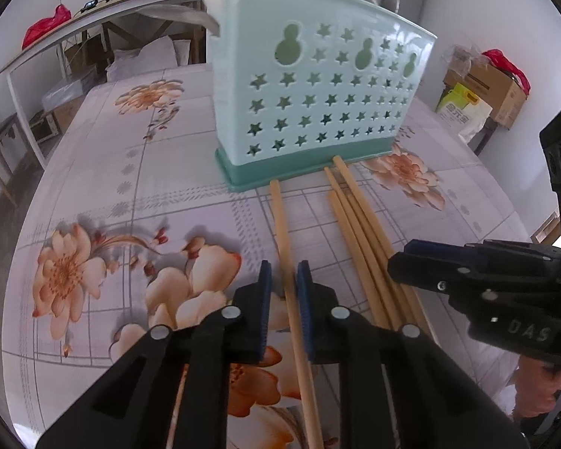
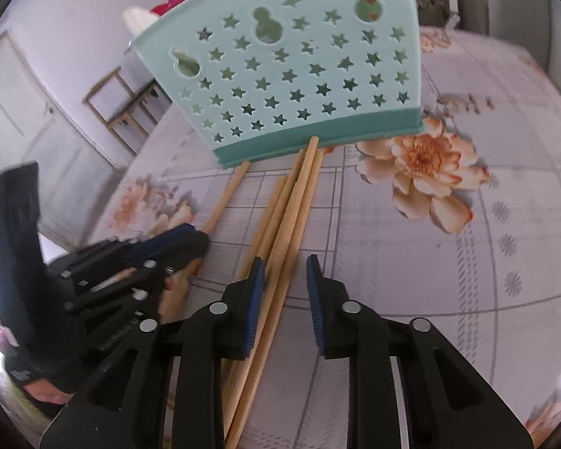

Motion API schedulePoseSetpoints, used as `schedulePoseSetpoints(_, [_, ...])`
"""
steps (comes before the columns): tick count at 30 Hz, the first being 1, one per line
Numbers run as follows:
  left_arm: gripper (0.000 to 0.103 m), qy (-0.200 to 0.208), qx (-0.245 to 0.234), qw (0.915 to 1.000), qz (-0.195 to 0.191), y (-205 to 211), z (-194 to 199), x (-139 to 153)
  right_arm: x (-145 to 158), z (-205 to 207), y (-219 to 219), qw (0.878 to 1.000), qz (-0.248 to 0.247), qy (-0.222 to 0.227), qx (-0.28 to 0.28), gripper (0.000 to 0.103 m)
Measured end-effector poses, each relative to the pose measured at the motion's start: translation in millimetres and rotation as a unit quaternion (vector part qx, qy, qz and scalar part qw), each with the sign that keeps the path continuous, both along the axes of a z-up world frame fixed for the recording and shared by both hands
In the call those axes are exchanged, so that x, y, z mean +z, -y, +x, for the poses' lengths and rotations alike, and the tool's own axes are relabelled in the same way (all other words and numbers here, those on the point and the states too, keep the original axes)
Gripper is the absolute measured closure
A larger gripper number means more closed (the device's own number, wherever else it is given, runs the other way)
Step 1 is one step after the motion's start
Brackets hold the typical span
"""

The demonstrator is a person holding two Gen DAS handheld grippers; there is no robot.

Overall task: Organize utensils
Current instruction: 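Grasp one chopstick with the left tool while the right tool grasps another chopstick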

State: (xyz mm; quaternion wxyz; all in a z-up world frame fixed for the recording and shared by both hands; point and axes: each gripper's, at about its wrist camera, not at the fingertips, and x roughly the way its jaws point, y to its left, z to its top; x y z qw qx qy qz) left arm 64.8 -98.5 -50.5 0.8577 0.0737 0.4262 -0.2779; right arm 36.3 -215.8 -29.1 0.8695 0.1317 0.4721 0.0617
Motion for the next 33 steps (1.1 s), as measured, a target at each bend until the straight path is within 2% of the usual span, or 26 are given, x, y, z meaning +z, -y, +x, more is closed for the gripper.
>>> schedulePoseSetpoints(3, [0.09,-0.006,0.004,0.9999,-0.007,-2,-1,0,1,-1,2,1.0,-0.026,0.0,-0.008,0.083])
schedulePoseSetpoints(11, [0.094,-0.022,0.012,0.9994,-0.023,-9,3,0,0,-1,13,0.999,-0.031,-0.002,-0.019,0.09])
schedulePoseSetpoints(12, [0.094,-0.024,0.014,0.9993,-0.025,-10,3,-1,1,-2,15,0.999,-0.028,-0.001,-0.021,0.092])
schedulePoseSetpoints(13, [0.095,-0.027,0.015,0.9991,-0.029,-11,3,-1,2,-3,15,0.999,-0.025,0.001,-0.022,0.103])
schedulePoseSetpoints(20, [0.097,-0.056,0.026,0.9964,-0.058,-20,7,-2,10,-15,39,1.0,-0.003,-0.013,-0.024,0.103])
schedulePoseSetpoints(23, [0.097,-0.063,0.03,0.9953,-0.067,-22,7,-2,11,-15,40,1.0,0.011,-0.011,-0.02,0.099])
schedulePoseSetpoints(25, [0.097,-0.066,0.031,0.9949,-0.07,-23,8,-3,12,-14,37,1.0,0.011,-0.009,-0.02,0.083])
schedulePoseSetpoints(26, [0.097,-0.067,0.032,0.9947,-0.071,-23,8,-3,12,-12,35,1.0,0.008,-0.008,-0.02,0.082])
schedulePoseSetpoints(31, [0.097,-0.068,0.032,0.9946,-0.072,-24,8,-3,6,1,27,1.0,-0.009,-0.014,-0.019,0.081])
schedulePoseSetpoints(33, [0.097,-0.068,0.033,0.9946,-0.072,-25,8,-3,3,4,23,0.999,-0.022,-0.015,-0.017,0.085])
